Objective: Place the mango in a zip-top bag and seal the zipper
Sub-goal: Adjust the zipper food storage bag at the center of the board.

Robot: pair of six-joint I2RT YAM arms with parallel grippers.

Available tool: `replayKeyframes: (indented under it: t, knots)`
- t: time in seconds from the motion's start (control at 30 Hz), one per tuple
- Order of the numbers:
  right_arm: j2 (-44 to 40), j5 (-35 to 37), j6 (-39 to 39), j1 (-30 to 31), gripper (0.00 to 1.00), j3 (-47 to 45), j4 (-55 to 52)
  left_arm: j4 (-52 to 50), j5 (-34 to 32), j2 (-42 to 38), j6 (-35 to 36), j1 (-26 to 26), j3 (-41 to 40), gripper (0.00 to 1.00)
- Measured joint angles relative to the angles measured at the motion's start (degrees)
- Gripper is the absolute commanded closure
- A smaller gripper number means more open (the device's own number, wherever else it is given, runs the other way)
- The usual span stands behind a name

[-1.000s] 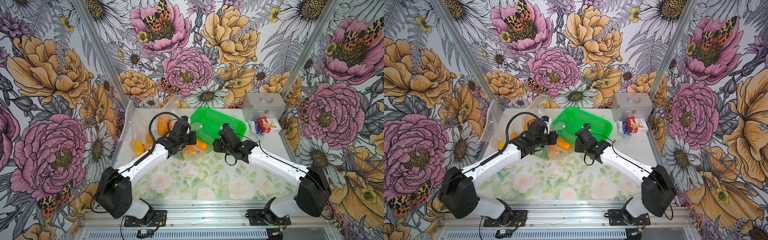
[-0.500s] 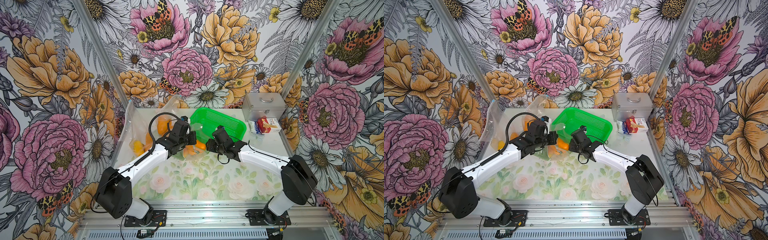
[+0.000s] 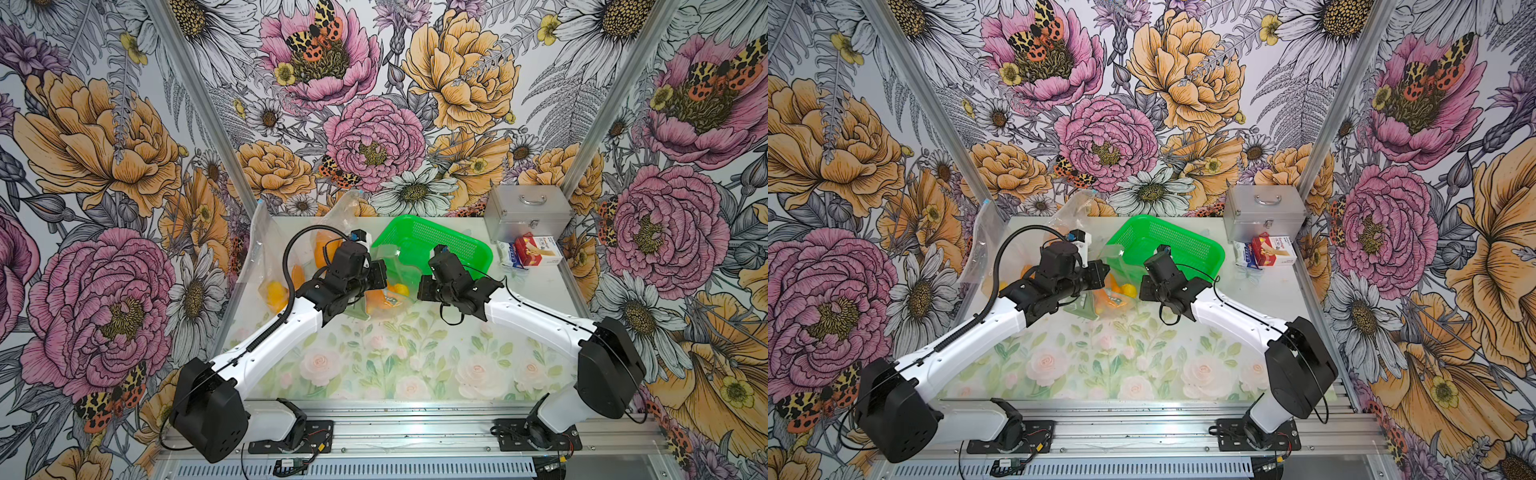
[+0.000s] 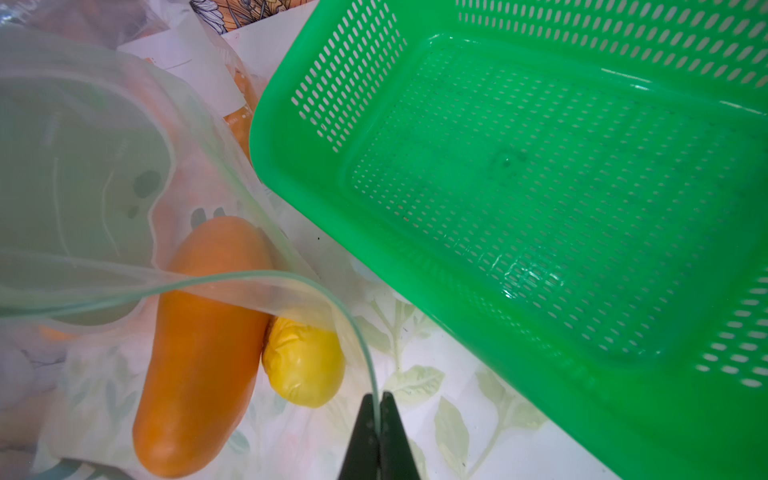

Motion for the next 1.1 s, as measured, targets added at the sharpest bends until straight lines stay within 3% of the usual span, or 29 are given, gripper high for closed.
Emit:
replayKeyframes:
  t: [0.17,0.23,0.43,0.53,0.7,0.83,0.97,1.1]
  knots:
    - [-4.59,-0.46,-6.21,1.14,1.0,7.8,-7.02,0.09,0.37,-5.38,-2.51,-0.24,0.0,1.0]
    - [-5.22,-1.14,-9.01,2.12,1.0,12.02,-10.03,0.09,0.59,-6.95,-3.23,-1.2,0.02,0.91]
    - [-5.27,-1.99,-15.41,4.17,1.0,19.82,-18.36,0.57,1.11,-9.53,-5.66,-6.93,0.13,0.76]
    - [-5.22,-1.77,-18.18,4.13,1.0,20.83,-22.47,1.44,2.1,-9.75,-6.4,-7.87,0.13,0.58]
    - [-5.2,1.05,-23.17,4.15,1.0,22.14,-27.91,3.32,3.74,-12.28,-6.4,-7.02,-1.2,0.49]
    - [-5.55,2.62,-28.15,4.15,1.0,23.89,-30.03,7.34,6.93,-20.46,-5.53,-2.08,-6.95,0.46]
    - [-6.16,3.67,-33.7,4.15,1.0,26.77,-31.3,11.82,9.55,-30.23,-4.74,6.56,-13.2,0.46]
    - [-6.21,4.13,-39.78,4.15,1.0,30.45,-32.24,16.41,14.32,-33.35,-3.78,13.9,-16.39,0.4]
